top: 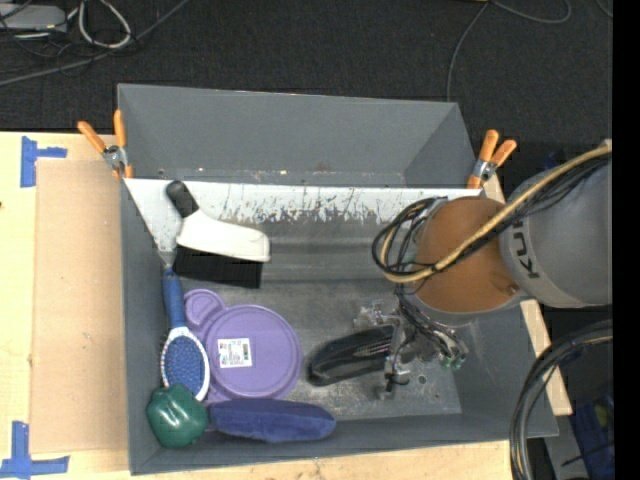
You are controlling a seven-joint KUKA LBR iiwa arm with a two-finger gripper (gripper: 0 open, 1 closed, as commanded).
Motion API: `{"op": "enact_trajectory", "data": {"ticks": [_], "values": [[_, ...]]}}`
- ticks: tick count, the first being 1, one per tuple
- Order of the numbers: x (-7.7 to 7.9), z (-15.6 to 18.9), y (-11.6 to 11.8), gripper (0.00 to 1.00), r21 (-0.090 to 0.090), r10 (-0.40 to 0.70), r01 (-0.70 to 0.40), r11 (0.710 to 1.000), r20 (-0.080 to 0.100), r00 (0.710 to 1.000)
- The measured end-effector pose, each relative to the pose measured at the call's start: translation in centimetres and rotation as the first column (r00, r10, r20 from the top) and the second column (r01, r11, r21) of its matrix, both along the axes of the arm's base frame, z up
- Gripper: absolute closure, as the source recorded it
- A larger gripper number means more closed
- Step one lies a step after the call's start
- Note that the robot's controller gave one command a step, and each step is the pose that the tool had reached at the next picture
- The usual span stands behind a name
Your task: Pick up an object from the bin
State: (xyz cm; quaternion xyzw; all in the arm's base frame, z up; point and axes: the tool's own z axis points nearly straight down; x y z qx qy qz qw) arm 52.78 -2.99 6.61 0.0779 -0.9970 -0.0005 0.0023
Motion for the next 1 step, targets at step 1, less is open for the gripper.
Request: {"op": "enact_trajectory", "data": {"ticks": [1], "values": [[0.03,-0.19,0.03,0.0,0.0,0.0,0.0,1.0,0.0,1.0]]}}
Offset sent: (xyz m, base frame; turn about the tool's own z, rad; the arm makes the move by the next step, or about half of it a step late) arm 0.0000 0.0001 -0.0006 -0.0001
